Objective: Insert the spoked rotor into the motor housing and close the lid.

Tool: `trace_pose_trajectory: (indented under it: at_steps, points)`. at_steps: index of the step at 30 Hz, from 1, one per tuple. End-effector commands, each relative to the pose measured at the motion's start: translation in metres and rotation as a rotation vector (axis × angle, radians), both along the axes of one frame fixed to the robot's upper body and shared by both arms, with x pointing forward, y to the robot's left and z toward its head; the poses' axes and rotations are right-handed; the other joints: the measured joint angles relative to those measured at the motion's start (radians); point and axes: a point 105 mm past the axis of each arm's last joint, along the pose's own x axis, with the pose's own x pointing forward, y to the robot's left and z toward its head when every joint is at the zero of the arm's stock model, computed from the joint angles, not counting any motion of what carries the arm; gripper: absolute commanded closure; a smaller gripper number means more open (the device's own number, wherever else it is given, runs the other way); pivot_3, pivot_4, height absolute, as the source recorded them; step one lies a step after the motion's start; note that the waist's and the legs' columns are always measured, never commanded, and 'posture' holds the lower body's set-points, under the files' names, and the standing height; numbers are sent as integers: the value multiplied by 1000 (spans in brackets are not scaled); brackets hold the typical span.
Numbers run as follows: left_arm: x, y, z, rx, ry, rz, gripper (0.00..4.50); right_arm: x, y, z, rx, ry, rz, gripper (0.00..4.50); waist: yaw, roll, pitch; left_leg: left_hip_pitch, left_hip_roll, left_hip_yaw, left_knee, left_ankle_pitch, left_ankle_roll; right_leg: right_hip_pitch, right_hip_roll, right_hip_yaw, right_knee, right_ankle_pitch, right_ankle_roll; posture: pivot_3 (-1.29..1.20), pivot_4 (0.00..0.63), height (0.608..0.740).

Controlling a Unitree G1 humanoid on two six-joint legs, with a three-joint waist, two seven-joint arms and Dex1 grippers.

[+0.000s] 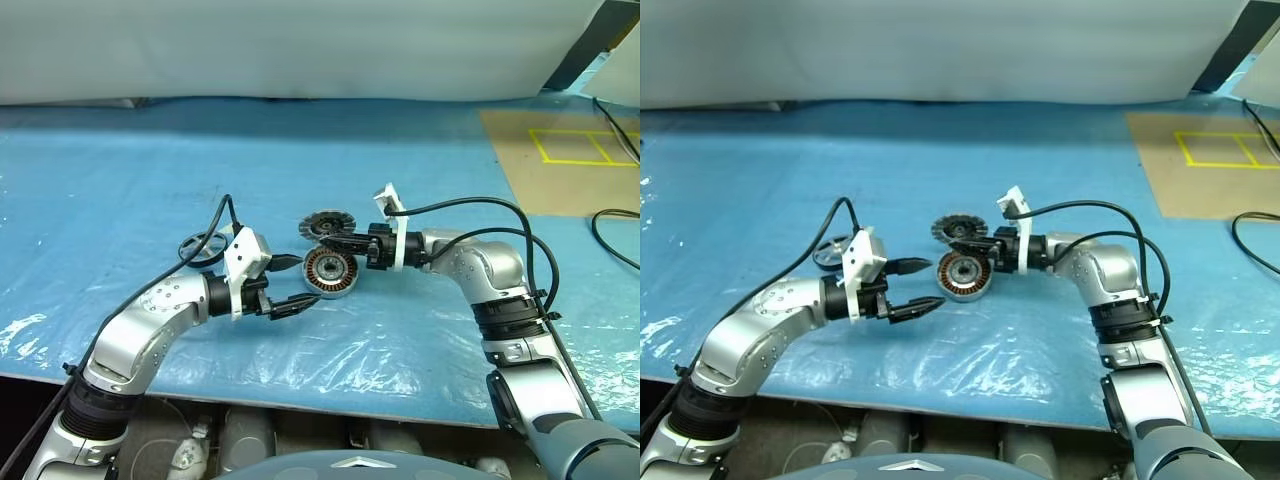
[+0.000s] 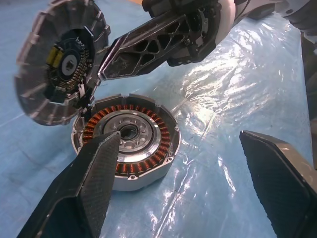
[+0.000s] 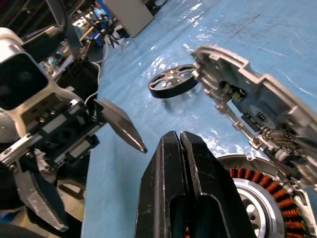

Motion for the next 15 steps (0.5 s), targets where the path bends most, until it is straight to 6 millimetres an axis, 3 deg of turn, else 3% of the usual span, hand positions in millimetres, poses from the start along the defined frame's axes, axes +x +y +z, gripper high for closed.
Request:
trace_pose_trajectory:
  at_steps: [1,5,9,11,15]
  points:
    - [-4,1,10,-7,-36,-15,460,-3,4,-1,-39,-49,12,4469,0,0,0,-1,0,0,0,0,0,0,1,-1,0,0,0,0,150,740]
    - [-4,-1,8,-8,-34,-16,460,7,2,-40,-246,-81,-50,4469,0,0,0,-2,1,0,1,-2,-4,-1,1,-3,1,-1,-2,0,150,740]
    - [-4,-3,6,-10,-32,-14,460,-5,-7,-76,-440,-129,18,4469,0,0,0,-1,1,0,2,-2,-4,1,-1,-2,0,-3,-5,0,150,740]
    - [-5,-3,5,-11,-31,-14,460,-3,-8,-76,-438,-130,4,4469,0,-1,-1,4,1,0,2,-2,-4,7,-2,-2,-1,-3,-5,0,150,740]
    - [-3,-1,4,-12,-30,-12,460,6,-7,-56,-345,-132,-28,4469,0,-1,-1,10,1,0,2,-3,-4,12,-2,-1,-1,-4,-5,0,150,740]
